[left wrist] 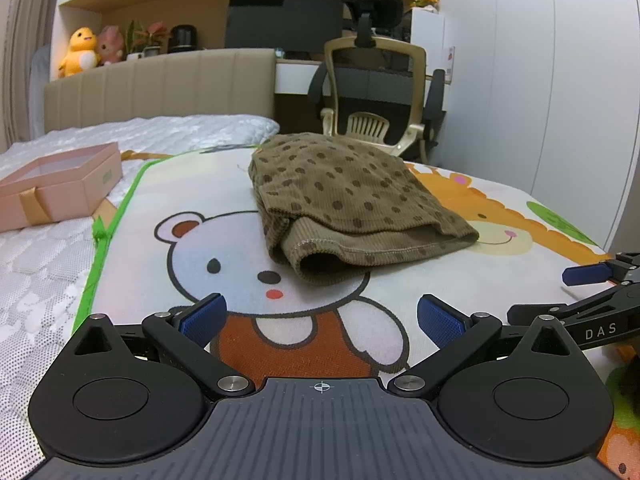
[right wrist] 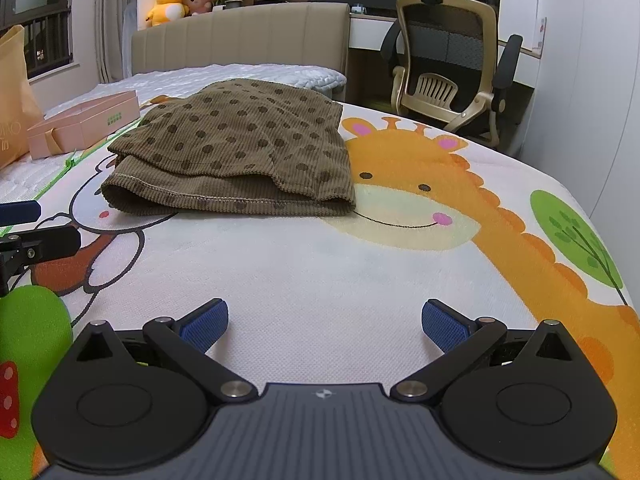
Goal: Fold clothes
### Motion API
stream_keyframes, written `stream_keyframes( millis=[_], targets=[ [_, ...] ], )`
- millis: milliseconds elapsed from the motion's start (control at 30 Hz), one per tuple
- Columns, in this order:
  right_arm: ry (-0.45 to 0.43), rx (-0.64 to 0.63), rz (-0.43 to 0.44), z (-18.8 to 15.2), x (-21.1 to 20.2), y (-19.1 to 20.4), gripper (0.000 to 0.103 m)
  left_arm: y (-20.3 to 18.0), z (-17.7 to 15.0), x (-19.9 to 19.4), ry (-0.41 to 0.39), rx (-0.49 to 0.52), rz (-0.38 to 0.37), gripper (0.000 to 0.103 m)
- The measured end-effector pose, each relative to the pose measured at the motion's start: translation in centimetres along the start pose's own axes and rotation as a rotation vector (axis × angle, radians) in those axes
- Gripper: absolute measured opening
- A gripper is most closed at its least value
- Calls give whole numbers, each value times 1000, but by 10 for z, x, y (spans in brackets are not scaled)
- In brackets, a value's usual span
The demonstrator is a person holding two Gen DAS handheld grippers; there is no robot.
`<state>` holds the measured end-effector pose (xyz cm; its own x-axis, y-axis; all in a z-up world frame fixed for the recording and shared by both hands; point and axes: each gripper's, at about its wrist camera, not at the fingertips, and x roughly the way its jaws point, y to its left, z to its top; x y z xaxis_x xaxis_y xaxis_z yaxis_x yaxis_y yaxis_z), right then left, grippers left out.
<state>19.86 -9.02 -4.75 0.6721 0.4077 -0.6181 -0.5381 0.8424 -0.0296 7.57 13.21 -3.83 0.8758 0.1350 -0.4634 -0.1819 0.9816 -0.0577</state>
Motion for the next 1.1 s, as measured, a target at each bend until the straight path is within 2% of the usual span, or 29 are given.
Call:
stream_keyframes(
  millis=[1100],
  targets=[
    [17, 31, 13, 0, 4, -3, 103, 6, 1, 4, 36, -41, -16, 103]
  ],
)
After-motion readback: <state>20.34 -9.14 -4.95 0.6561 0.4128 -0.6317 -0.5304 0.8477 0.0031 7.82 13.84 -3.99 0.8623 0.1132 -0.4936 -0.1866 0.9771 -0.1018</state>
